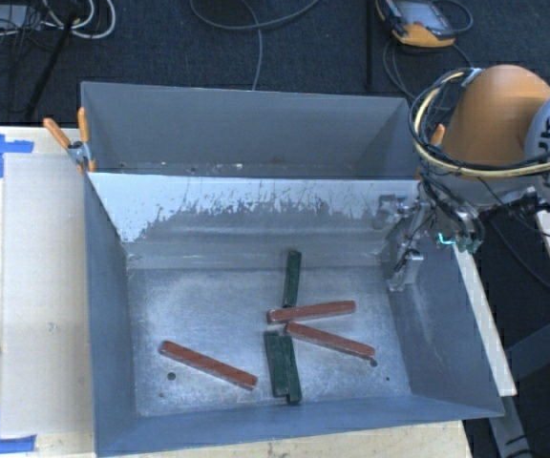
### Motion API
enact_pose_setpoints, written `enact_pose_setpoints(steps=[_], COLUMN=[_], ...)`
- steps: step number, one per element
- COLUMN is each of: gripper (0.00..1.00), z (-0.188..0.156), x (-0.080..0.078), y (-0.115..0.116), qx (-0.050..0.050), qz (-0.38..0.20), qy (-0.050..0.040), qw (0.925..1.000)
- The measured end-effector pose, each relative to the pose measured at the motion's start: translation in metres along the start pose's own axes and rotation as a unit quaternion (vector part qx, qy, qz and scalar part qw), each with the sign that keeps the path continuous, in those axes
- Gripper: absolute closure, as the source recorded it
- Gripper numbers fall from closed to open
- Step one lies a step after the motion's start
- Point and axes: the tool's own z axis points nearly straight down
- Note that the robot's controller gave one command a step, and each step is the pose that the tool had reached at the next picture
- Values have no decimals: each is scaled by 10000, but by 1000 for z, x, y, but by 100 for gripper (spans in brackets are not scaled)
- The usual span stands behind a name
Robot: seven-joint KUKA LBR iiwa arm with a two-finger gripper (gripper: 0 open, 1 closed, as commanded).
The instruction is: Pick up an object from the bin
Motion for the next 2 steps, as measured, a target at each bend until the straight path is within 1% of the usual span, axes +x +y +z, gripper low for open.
enact_pose_setpoints(steps=[1,2], gripper=[0,0], z=[116,113], x=[4,33], y=[23,51], qx=[3,4], qz=[-153,-830], qy=[-2,-22], qw=[9999,9965])
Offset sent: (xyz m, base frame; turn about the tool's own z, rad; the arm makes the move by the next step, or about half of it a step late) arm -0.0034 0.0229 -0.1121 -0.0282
